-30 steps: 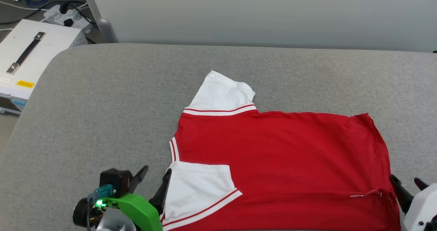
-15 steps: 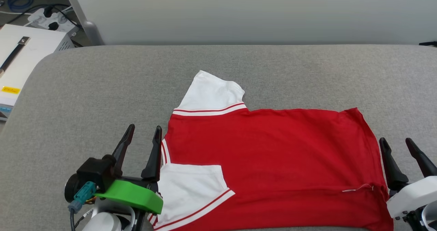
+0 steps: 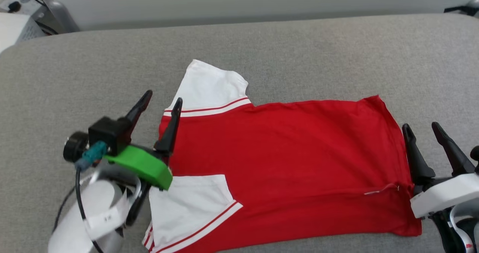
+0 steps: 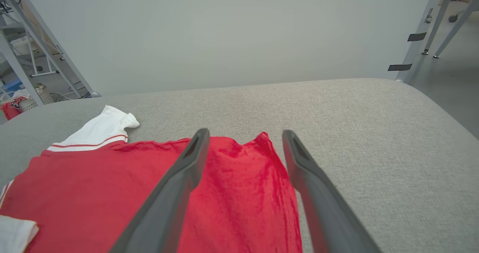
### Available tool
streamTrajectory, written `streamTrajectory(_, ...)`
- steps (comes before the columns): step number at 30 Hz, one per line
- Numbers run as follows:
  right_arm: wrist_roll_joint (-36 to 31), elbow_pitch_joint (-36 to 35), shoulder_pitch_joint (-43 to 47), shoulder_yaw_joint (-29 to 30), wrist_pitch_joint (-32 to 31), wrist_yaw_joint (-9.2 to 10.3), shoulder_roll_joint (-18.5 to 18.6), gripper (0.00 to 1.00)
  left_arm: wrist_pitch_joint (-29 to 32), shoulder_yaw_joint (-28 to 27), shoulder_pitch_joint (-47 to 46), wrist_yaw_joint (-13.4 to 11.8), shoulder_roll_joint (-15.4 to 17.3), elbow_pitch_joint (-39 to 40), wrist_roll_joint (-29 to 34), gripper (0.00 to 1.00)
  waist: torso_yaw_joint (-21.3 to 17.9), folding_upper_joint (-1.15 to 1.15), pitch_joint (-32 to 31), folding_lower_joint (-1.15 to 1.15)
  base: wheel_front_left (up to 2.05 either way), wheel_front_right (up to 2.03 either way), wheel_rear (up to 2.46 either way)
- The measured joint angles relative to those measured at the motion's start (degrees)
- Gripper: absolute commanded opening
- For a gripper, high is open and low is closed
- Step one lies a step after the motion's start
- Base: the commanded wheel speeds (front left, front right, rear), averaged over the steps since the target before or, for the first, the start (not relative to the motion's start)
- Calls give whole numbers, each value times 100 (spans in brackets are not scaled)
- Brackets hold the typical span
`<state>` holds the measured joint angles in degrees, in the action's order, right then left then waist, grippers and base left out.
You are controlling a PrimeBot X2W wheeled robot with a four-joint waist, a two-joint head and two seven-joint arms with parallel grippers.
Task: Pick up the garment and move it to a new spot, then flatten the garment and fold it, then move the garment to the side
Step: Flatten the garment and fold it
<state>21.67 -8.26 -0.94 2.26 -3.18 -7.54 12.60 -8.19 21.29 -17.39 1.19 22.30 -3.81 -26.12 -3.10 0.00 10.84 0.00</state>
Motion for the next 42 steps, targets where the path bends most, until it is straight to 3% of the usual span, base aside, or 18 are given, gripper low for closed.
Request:
streamTrajectory(7,-94,-177,-389,-276,51,0,-123,100,1641,358,-1625,490,355,-554,-164,100,-302,0,528,0,0,0,0)
streamTrajectory(20,-131,-160,-790,-700,281,0,-332,100,4154,1028,-3679,612,962,-1850,-981,100,-1044,0,1333,1,0,0,0)
streamTrajectory(28,-107,-52,-859,-871,318,0,-368,100,4399,1374,-3979,613,1355,-2737,-914,100,-1374,0,1679,1,0,0,0)
streamTrajectory(34,-71,-12,-860,-887,354,0,-365,100,4351,1415,-4097,613,1362,-3008,-1115,100,-1468,0,1761,0,0,0,0)
streamTrajectory(35,-71,-12,-860,-886,354,0,-360,100,4356,1434,-4099,613,1361,-3021,-1195,93,-1463,0,1758,0,0,0,0)
streamTrajectory(36,-71,-12,-860,-883,354,0,-356,100,4378,1455,-4101,611,1352,-3032,-1315,29,-1452,0,1752,0,0,0,0)
streamTrajectory(37,-71,-12,-861,-882,353,0,-346,100,4389,1472,-4101,611,1337,-3028,-1447,0,-1438,0,1746,0,0,0,0)
streamTrajectory(42,-70,-11,-862,-882,342,0,-293,100,4205,1736,-4074,612,1298,-2806,-1838,0,-1356,0,1703,0,0,0,0)
